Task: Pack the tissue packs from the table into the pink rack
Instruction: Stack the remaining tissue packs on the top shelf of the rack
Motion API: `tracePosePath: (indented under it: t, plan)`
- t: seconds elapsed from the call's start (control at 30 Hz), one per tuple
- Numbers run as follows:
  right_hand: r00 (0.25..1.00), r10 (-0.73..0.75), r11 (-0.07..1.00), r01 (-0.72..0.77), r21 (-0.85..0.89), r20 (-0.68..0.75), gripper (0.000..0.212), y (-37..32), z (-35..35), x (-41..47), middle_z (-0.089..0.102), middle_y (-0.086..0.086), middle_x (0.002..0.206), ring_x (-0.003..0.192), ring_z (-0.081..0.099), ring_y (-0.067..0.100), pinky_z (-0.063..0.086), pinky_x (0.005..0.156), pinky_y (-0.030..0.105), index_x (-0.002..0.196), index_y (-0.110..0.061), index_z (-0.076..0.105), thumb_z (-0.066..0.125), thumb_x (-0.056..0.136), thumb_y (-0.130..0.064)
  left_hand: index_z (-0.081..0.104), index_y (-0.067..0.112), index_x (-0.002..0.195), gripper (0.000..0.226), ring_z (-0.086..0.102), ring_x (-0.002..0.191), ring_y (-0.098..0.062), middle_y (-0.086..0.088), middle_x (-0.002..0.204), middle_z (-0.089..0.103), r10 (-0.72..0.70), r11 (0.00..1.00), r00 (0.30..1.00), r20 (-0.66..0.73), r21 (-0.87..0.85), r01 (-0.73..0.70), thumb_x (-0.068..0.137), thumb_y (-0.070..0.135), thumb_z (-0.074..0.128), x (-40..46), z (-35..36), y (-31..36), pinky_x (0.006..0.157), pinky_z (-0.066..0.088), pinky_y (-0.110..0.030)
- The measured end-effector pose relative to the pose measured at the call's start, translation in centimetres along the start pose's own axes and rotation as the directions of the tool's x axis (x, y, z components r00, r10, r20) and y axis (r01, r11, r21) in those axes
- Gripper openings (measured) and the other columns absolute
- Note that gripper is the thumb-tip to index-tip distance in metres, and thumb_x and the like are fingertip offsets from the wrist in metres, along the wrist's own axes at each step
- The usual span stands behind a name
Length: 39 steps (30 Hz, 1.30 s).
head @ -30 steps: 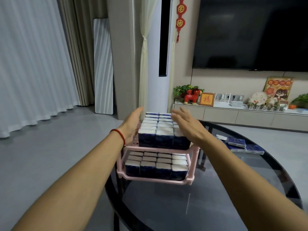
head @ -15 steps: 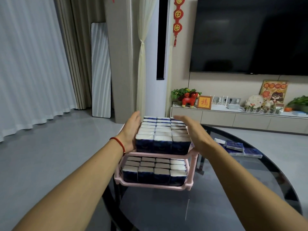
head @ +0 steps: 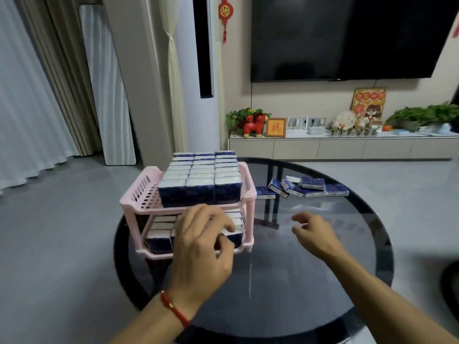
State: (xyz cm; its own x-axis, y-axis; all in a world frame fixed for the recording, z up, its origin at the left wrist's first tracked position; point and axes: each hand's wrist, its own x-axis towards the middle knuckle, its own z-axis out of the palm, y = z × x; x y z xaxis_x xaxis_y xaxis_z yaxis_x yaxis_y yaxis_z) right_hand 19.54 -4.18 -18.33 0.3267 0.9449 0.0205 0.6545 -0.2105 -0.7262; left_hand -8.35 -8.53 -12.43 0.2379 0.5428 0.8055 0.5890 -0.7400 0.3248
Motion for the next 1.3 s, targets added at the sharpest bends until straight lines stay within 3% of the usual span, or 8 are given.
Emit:
tracePosePath:
  t: [0.27,0.43,0.57,0.7,0.8,0.9,1.03,1.3]
  plan:
    - [0.998,-0.049,0.982,0.041,-0.186,-0.035,0.060,2.8,1.4,3.7,0.045,0.012,0.152,0.133,0.049,0.029,0.041,0.112,0.040,0.150,-0.013,0.042,0.063,0.094,-0.017,0.062,0.019,0.120,0.036,0.046,0.123,-0.012,0.005,0.129,0.054,-0.040,0.971,0.809,0.587,-0.168,0.169,0.087,0.008,0.054,-1.4,13.4,2.6,0.107,0.042,-0.032]
    - [0.981,-0.074,0.987,0.046,-0.156,-0.181,0.063,5.0,0.8,9.0,0.037,0.010,0.154,0.124,0.054,0.032,0.046,0.104,0.043,0.150,-0.013,0.039,0.063,0.092,-0.012,0.060,0.016,0.128,0.033,0.044,0.128,-0.020,-0.001,0.137,0.054,-0.207,0.964,0.794,0.572,-0.021,0.266,0.097,0.020,0.052,-0.9,19.7,1.9,0.112,0.038,-0.038]
    - [0.940,-0.073,0.892,-0.088,-0.443,-0.333,0.076,7.2,-1.3,14.1,0.013,0.007,0.169,0.153,0.016,0.036,0.024,0.119,0.053,0.159,-0.023,0.023,0.064,0.094,-0.023,0.060,0.015,0.126,0.032,0.044,0.125,-0.016,0.001,0.132,0.056,-0.280,0.938,0.823,0.494,-0.043,0.345,0.098,0.026,0.049,-1.5,20.9,1.1,0.111,0.036,-0.032]
    - [0.973,-0.068,0.842,-0.062,-0.535,-0.219,0.074,8.4,-2.7,19.2,0.005,0.001,0.172,0.157,-0.008,0.032,0.008,0.124,0.061,0.162,-0.031,0.016,0.057,0.100,-0.033,0.061,0.018,0.119,0.023,0.044,0.118,-0.010,0.006,0.123,0.057,-0.297,0.922,0.838,0.458,-0.092,0.377,0.098,0.022,0.054,-1.6,21.2,0.8,0.102,0.035,-0.022]
    - [0.957,-0.167,0.784,-0.018,-0.621,-0.238,0.061,9.0,-2.6,20.2,0.031,0.000,0.165,0.157,0.006,0.032,0.010,0.122,0.061,0.155,-0.028,0.036,0.058,0.100,-0.016,0.060,0.020,0.116,0.023,0.044,0.115,-0.008,0.008,0.120,0.057,-0.300,0.918,0.840,0.452,-0.101,0.383,0.096,0.026,0.051,-1.7,21.3,0.7,0.097,0.030,-0.015]
    - [0.872,-0.352,0.745,0.041,-0.666,-0.340,0.048,9.6,-3.1,18.2,0.062,-0.001,0.138,0.136,0.040,0.033,0.036,0.104,0.052,0.137,-0.024,0.058,0.065,0.094,-0.005,0.059,0.021,0.118,0.020,0.042,0.117,-0.005,0.010,0.120,0.056,-0.321,0.907,0.821,0.472,-0.098,0.410,0.098,0.024,0.055,-1.6,21.0,0.7,0.095,0.027,-0.012]
    - [0.784,-0.520,0.788,0.288,-0.544,-0.338,0.044,9.2,-4.1,12.6,0.067,0.008,0.135,0.113,0.058,0.033,0.053,0.091,0.049,0.136,-0.013,0.064,0.069,0.093,-0.003,0.061,0.022,0.121,0.023,0.049,0.114,-0.007,0.010,0.118,0.058,-0.366,0.857,0.809,0.460,-0.173,0.486,0.098,0.022,0.060,-1.2,20.2,1.1,0.092,0.034,-0.015]
    - [0.674,-0.739,0.616,0.675,-0.405,-0.001,0.035,8.3,-4.3,-0.2,0.060,0.002,0.144,0.122,0.063,0.018,0.052,0.101,0.028,0.126,-0.015,0.066,0.071,0.092,-0.008,0.043,0.015,0.152,0.054,0.073,0.079,-0.001,0.004,0.100,0.076,-0.502,0.268,0.519,0.691,-0.446,0.854,0.102,0.023,0.061,0.4,19.7,2.5,0.068,0.054,-0.012]
